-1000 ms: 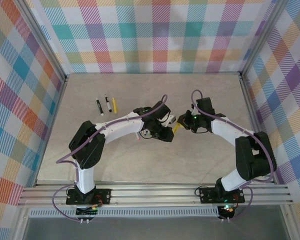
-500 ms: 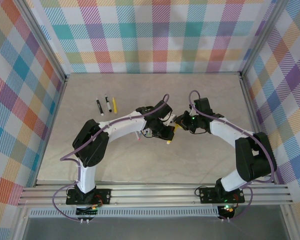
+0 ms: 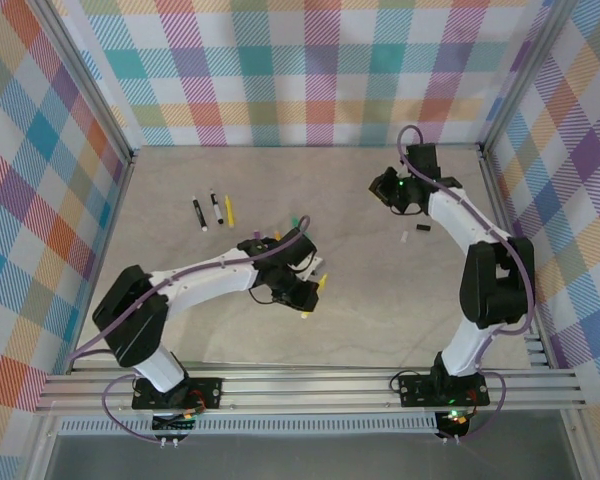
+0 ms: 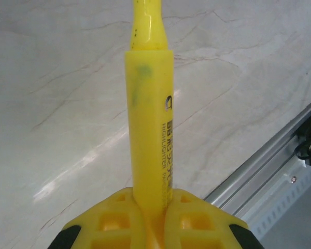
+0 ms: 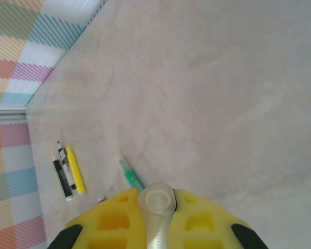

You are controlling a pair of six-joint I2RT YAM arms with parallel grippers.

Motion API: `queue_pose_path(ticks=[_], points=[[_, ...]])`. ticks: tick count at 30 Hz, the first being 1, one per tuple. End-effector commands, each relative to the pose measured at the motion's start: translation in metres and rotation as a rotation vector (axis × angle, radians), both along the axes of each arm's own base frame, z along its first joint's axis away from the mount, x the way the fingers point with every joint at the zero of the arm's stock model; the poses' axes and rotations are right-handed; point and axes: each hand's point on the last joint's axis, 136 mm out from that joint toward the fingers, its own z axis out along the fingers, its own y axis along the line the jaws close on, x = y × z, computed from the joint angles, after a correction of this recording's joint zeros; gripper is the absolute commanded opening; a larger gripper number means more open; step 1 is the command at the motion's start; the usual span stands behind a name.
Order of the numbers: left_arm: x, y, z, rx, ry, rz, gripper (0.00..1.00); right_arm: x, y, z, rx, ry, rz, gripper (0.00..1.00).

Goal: Open the pen caps

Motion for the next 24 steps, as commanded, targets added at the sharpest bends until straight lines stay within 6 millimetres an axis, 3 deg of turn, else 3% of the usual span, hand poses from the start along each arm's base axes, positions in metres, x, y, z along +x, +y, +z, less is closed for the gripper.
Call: queue_pose_path(ticks=[1,6,11,15,19,24], points=[[0.033,0.036,0.023,0.063,-0.086,0.141,0.00,-0.015,-0.017,-0.044,-0.195,0.145,0.020,0.00],[0.096,0.095,0.029,0.136,-0.131,0.370,0.00,-0.020,-0.046,-0.082,-0.397,0.256,0.012,0.00],[0.146,0.150,0.030,0.287,-0.197,0.530,0.00,-0.022,-0.052,-0.108,-0.443,0.309,0.012,0.00],[0.176,0.184,0.017,0.357,-0.195,0.642,0.00,-0.024,-0.057,-0.122,-0.492,0.341,0.013,0.00],[0.199,0.199,0.000,0.401,-0.170,0.677,0.00,-0.029,-0.061,-0.131,-0.545,0.361,0.027,0.03],[0.231,0.196,-0.020,0.437,-0.159,0.678,0.00,-0.036,-0.066,-0.136,-0.578,0.378,0.030,0.13]])
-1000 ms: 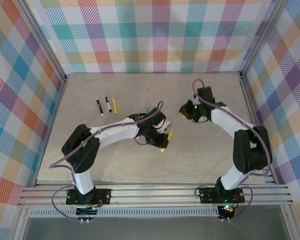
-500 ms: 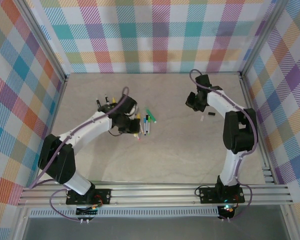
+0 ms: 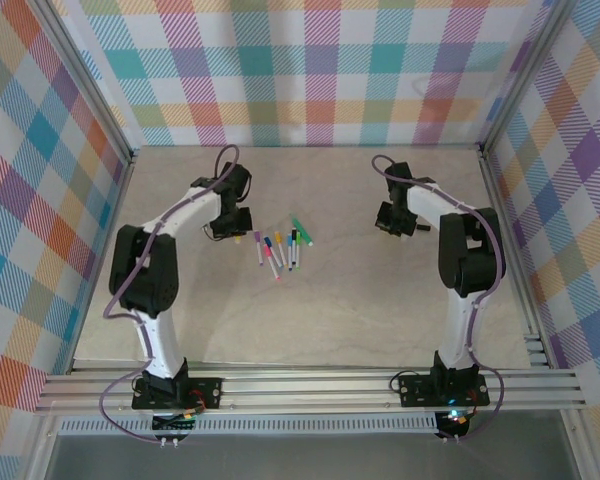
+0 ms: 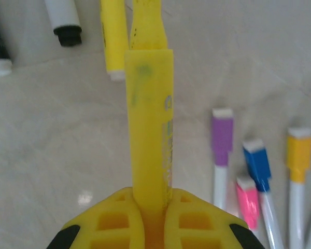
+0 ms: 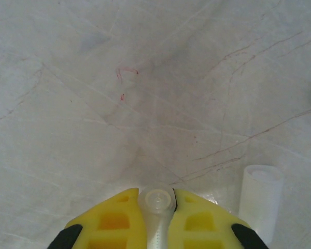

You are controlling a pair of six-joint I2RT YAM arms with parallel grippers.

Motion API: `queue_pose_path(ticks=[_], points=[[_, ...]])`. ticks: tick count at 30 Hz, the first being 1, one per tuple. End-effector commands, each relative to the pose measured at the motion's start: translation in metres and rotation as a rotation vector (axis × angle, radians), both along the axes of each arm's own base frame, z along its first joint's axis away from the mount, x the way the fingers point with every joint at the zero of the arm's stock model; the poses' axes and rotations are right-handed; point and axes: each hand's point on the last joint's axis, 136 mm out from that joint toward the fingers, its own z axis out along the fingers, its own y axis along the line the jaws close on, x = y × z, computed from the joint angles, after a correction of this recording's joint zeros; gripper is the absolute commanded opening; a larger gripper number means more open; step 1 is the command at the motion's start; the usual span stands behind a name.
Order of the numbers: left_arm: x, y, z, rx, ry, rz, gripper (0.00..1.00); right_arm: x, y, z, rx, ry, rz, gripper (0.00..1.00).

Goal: Open the pen caps

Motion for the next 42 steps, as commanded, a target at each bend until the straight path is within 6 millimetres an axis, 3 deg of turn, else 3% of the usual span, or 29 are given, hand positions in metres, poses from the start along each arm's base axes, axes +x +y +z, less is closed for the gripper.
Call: queue_pose_path(ticks=[1,9,19,25,29,34,38,42], points=[[0.021,0.002,-0.003,0.043,-0.002,0.003,0.00,-0.006,-0.004,-0.001,-0.044,0.019,0.021,0.15],[0.049,0.004,-0.023,0.118,0.048,0.023,0.00,-0.015,0.002,0.008,-0.038,0.005,0.034,0.40],[0.050,0.020,-0.044,0.217,0.106,0.048,0.00,-0.027,0.017,0.036,-0.036,-0.053,0.079,0.43],[0.049,0.019,-0.044,0.205,0.106,0.058,0.23,-0.033,0.028,0.047,-0.032,-0.071,0.112,0.46],[0.052,0.018,-0.031,0.194,0.076,0.061,0.29,-0.036,0.039,0.058,-0.023,-0.102,0.146,0.54],[0.057,0.018,0.003,0.190,0.016,0.070,0.32,-0.037,0.063,0.078,0.012,-0.148,0.214,0.60],[0.051,0.013,0.039,0.146,-0.061,0.081,0.33,-0.035,0.099,0.086,0.076,-0.168,0.300,0.55],[0.036,-0.010,0.060,0.010,-0.124,0.073,0.33,-0.033,0.136,0.074,0.122,-0.139,0.373,0.53]])
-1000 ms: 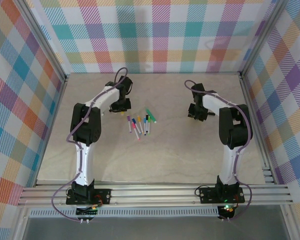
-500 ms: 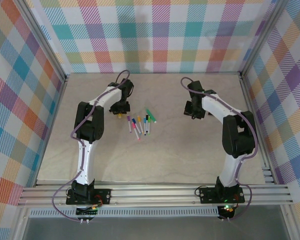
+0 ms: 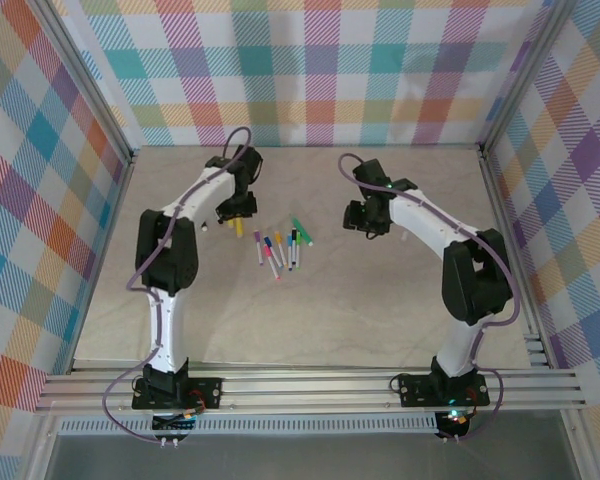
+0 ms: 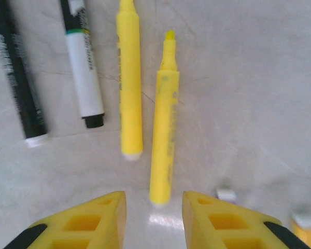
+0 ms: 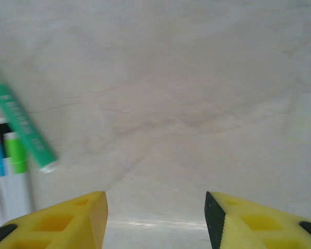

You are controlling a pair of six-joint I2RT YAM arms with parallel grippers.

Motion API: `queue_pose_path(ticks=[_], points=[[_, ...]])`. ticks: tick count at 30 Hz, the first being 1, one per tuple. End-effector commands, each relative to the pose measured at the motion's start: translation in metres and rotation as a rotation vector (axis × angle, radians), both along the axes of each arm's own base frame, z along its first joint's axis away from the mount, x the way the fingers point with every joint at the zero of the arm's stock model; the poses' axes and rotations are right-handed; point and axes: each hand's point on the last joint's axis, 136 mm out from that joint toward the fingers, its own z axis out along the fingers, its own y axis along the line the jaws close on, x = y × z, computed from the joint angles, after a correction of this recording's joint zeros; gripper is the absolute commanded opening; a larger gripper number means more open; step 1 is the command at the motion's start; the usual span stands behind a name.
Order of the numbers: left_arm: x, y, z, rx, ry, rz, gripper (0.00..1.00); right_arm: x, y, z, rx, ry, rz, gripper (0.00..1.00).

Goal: Open the pen caps

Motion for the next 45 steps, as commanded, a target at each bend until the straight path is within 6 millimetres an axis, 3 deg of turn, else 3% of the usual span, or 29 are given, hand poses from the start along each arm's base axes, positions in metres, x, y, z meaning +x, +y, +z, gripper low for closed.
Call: queue_pose_path(ticks=[1,8,16,25,45], points=[[-0.016,-0.022,0.037,-0.137,-0.088,0.000,0.33,0.001,0.034,-0.009,0.050,0.030,0.084,0.52],[-0.052,-0.062,0.031,-0.328,-0.104,-0.027,0.33,0.007,0.086,-0.020,0.123,0.028,0.199,0.52],[-0.068,-0.068,0.026,-0.360,-0.088,-0.043,0.33,0.010,0.116,-0.037,0.082,0.041,0.270,0.43],[-0.071,-0.069,0.022,-0.366,-0.079,-0.048,0.33,0.011,0.123,-0.056,0.015,0.057,0.300,0.33],[-0.070,-0.077,0.017,-0.378,-0.060,-0.060,0.32,0.004,0.120,-0.071,-0.021,0.090,0.313,0.32]])
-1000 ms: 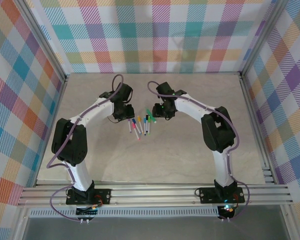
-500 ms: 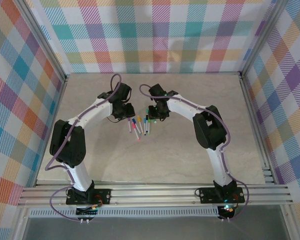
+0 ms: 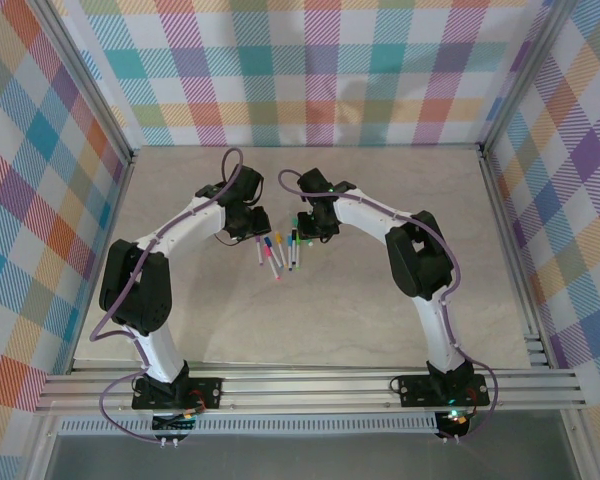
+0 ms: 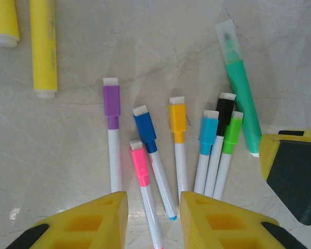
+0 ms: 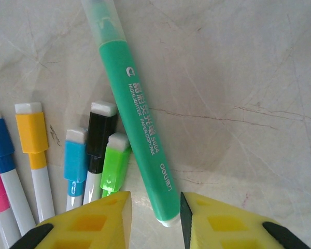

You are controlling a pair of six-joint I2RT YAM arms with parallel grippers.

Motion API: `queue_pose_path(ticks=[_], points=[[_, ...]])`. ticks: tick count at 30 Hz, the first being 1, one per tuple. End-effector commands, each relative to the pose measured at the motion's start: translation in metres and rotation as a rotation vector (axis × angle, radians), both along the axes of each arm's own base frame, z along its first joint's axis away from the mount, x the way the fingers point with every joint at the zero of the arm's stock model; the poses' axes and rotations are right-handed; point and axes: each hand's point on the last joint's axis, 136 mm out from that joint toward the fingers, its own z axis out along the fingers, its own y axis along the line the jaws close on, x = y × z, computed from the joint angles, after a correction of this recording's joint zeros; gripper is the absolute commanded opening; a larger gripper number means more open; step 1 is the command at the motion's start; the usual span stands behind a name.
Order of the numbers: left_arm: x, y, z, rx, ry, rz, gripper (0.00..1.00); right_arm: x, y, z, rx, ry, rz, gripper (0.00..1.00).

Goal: Open the pen caps

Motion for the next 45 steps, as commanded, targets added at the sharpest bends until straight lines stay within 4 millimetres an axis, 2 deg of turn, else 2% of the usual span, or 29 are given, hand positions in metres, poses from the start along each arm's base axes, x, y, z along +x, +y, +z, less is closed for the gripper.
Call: queue_pose_path(ticks=[1,7,12,19,24,34,45], points=[[0.000,-0.008,0.005,-0.030,-0.007,-0.013,0.32,-0.004,0.000,-0.008,-0.031,0.017,0.011,0.32],[0.007,-0.028,0.001,-0.042,-0.003,-0.027,0.32,-0.006,0.001,-0.007,-0.019,0.021,0.011,0.32],[0.027,-0.044,-0.007,-0.026,0.006,-0.014,0.33,-0.011,-0.006,0.004,-0.005,0.000,-0.012,0.32],[0.065,-0.064,-0.027,0.029,0.035,0.005,0.34,-0.027,-0.031,0.022,-0.016,-0.031,-0.072,0.32],[0.079,-0.075,-0.037,0.075,0.042,0.000,0.35,-0.037,-0.047,0.040,0.038,-0.052,-0.104,0.34],[0.069,-0.100,-0.059,0.111,0.080,-0.048,0.35,-0.042,-0.075,0.065,0.092,-0.092,-0.172,0.35],[0.044,-0.125,-0.068,0.138,0.094,-0.098,0.36,-0.049,-0.104,0.066,0.131,-0.086,-0.221,0.35]])
